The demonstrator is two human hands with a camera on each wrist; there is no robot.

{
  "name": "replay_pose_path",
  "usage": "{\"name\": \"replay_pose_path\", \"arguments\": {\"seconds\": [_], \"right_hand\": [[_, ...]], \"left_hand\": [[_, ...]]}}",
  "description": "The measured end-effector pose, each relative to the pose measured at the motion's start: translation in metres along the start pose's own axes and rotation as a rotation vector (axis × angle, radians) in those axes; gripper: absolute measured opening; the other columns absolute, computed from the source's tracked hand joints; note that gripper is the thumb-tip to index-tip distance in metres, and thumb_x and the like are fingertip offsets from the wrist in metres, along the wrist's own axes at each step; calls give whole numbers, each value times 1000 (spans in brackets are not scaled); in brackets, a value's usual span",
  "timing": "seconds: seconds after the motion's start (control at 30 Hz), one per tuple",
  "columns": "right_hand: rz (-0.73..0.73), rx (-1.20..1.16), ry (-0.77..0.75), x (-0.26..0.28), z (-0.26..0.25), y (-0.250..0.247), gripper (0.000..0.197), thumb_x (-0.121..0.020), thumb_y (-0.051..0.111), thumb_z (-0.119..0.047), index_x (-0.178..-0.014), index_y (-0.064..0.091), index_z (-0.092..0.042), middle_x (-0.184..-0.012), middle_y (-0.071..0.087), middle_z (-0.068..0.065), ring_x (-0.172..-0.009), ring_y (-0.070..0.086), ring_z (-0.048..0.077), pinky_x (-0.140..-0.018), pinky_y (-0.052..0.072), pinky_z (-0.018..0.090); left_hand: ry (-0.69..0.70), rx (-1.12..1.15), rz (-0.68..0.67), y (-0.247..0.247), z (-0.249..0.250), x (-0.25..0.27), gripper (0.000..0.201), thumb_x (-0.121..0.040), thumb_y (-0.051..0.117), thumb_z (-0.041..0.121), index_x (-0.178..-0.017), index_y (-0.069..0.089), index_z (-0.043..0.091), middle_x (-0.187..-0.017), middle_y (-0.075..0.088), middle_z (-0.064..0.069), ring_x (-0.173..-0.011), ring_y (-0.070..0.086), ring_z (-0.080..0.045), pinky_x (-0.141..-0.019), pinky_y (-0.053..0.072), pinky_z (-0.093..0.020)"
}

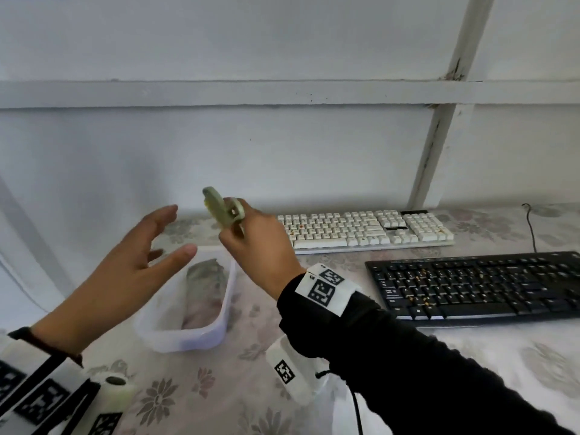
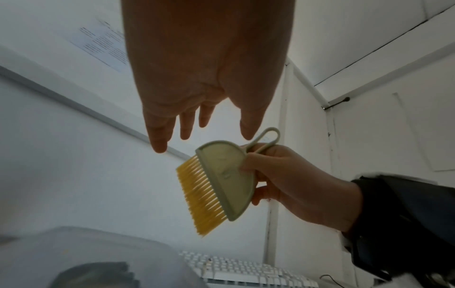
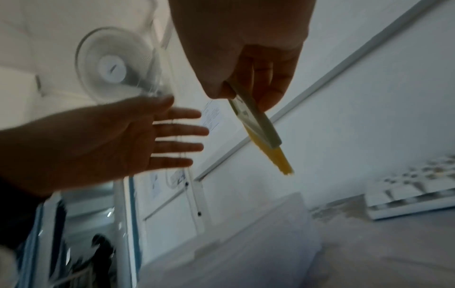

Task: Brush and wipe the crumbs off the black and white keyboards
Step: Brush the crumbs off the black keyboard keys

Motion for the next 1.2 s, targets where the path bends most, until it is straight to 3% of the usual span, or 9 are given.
{"name": "replay_pose_path", "arguments": {"seconds": [0.1, 0.23, 0.37, 0.53, 0.77, 0.93, 1.0, 1.07, 1.2], "right_hand": [[159, -165, 193, 7, 39, -53, 23, -91, 52, -26, -103, 61, -9, -76, 66, 9, -63, 58, 24, -58, 43, 30], [300, -415, 404, 25, 102, -122, 14, -88, 51, -15, -93, 59, -6, -69, 58, 5, -54, 54, 20, -49, 43, 28], [398, -612, 531, 59, 159, -199, 22, -94, 45, -9, -113, 53, -16, -88, 60, 4, -63, 57, 18, -46, 47, 28], [485, -741, 670, 100, 232, -284, 27, -94, 44, -4, -117, 50, -18, -95, 55, 2, -68, 52, 14, -48, 44, 24], [603, -778, 815, 143, 335, -377, 22, -85, 59, 0, -88, 54, -21, -87, 59, 4, -68, 55, 16, -36, 38, 16], [612, -811, 963, 175, 393, -426, 9, -84, 63, -3, -86, 57, -11, -79, 66, 8, -63, 66, 17, -49, 56, 24], [579, -823, 1009, 187, 412, -441, 7, -85, 63, -5, -90, 58, -8, -73, 70, 7, -61, 68, 15, -52, 57, 27], [551, -822, 1039, 200, 426, -456, 5, -86, 62, -7, -87, 58, -8, -64, 71, 4, -57, 69, 14, -50, 57, 28], [539, -821, 1086, 220, 443, -475, 4, -87, 61, -10, -87, 57, -9, -62, 72, 3, -54, 69, 13, -50, 58, 31]], "left_hand": [[9, -12, -71, 32, 19, -9, 65, -56, 47, 77, -117, 31, 62, -130, 39, 35, -115, 35, 22, -99, 35, -22], [19, -50, -180, 86, 48, -17, 74, -54, 46, 81, -122, 27, 56, -136, 33, 27, -123, 35, 5, -98, 35, -21], [45, -30, -260, 143, 83, -28, 58, -63, 51, 80, -113, 27, 63, -135, 31, 25, -123, 33, 6, -106, 36, -28], [51, -116, -346, 205, 115, -42, 93, -55, 43, 89, -136, 17, 49, -142, 24, 24, -131, 26, 4, -104, 34, -24], [-139, -250, -485, 262, 123, -44, 134, -33, 44, 98, -147, 8, 36, -154, 18, 13, -136, 29, -10, -109, 33, -32], [-328, -343, -631, 289, 124, -31, 159, -17, 51, 95, -149, -2, 24, -156, 8, 8, -140, 21, -13, -111, 25, -29], [-384, -335, -679, 297, 130, -26, 158, -20, 65, 86, -148, -1, 21, -151, 13, 11, -131, 29, -10, -105, 28, -24], [-424, -319, -676, 309, 135, -23, 134, -40, 82, 58, -145, 7, 21, -142, 22, 12, -114, 31, -6, -88, 31, -18], [-558, -252, -555, 321, 127, -25, 101, -70, 79, 10, -146, 12, 9, -124, 39, 1, -103, 40, -9, -72, 35, -12]]}}
Point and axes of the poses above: each hand's wrist, its own x-axis away from the middle knuckle, its own y-axis out of the palm, z = x × y, the point moved 4 cm from there along -x, towards the middle knuckle
